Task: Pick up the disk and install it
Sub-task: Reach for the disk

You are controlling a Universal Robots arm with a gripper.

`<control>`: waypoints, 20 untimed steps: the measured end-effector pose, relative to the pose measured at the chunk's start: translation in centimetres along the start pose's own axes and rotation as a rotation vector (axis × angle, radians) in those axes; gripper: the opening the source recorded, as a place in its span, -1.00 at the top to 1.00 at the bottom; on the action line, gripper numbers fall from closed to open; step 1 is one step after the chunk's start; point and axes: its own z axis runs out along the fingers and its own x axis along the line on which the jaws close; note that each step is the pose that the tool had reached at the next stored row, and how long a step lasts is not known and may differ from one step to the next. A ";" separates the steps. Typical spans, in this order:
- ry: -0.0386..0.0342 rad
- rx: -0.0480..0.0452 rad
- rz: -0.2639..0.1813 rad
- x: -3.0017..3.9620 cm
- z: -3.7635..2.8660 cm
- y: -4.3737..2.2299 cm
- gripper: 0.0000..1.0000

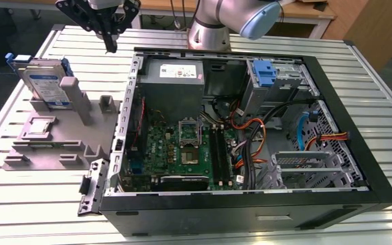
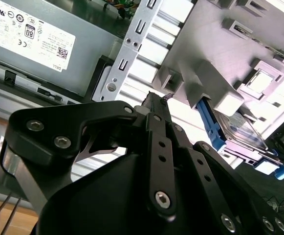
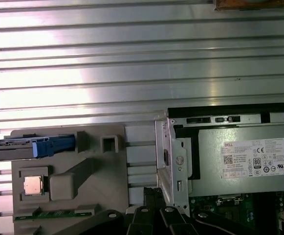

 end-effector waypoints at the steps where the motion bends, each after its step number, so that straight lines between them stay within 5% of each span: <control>1: 0.0001 0.0001 0.000 0.08 0.00 0.00 0.80; 20: 0.0000 0.0000 0.000 1.67 0.02 -0.12 0.80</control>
